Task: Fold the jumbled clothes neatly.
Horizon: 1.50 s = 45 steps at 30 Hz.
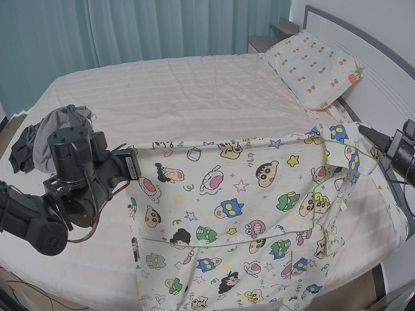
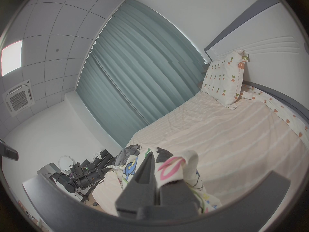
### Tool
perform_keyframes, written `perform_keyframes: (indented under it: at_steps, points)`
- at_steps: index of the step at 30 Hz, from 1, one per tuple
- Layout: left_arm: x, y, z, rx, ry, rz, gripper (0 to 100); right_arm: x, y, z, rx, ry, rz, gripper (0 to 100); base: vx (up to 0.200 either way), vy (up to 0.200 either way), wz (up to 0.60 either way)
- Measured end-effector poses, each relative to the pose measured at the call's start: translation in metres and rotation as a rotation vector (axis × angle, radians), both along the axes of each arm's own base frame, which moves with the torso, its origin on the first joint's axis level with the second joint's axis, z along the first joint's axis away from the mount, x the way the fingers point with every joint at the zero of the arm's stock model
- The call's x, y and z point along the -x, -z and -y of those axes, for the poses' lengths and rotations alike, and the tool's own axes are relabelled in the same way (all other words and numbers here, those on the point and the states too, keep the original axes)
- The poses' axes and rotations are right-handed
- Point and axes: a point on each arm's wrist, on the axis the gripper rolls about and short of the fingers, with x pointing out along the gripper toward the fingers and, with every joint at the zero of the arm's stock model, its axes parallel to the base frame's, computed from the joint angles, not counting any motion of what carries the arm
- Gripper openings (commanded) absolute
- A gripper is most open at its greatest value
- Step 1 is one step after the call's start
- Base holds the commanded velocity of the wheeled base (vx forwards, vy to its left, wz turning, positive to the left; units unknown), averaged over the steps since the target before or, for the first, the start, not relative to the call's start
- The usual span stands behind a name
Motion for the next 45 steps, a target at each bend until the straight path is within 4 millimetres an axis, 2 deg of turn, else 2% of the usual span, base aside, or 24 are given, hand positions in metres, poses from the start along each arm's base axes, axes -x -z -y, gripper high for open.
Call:
perform_keyframes:
  at_steps: [9,18,25,33,40,41,42,45]
  points:
    - [-0.032,0.019,0.008,0.05,-0.027,0.043,0,-0.023,0.015,0.002,-0.003,0.003,-0.014,0,0.0,0.0,0.0]
    - [-0.06,0.045,0.014,0.038,-0.048,0.009,0,-0.049,0.032,0.0,-0.005,-0.006,-0.009,0,0.0,0.0,0.0]
    - [-0.086,0.07,0.018,0.026,-0.068,-0.025,0,-0.081,0.054,0.0,-0.006,-0.005,-0.01,0,0.0,0.0,0.0]
    - [-0.128,0.106,0.022,0.033,-0.103,-0.043,0,-0.127,0.085,0.001,-0.008,0.005,-0.032,0,0.0,0.0,0.0]
    - [-0.158,0.129,0.023,0.056,-0.131,-0.029,0,-0.166,0.113,0.002,-0.006,0.007,-0.053,0,0.0,0.0,0.0]
    - [-0.162,0.132,0.023,0.058,-0.133,-0.024,0,-0.172,0.118,0.002,-0.006,0.007,-0.057,100,0.0,0.0,0.0]
    - [-0.166,0.135,0.024,0.06,-0.136,-0.02,100,-0.177,0.123,0.002,-0.006,0.007,-0.062,100,0.0,0.0,0.0]
    - [-0.178,0.143,0.025,0.065,-0.142,-0.007,100,-0.19,0.137,0.002,-0.008,0.013,-0.076,100,0.0,0.0,0.0]
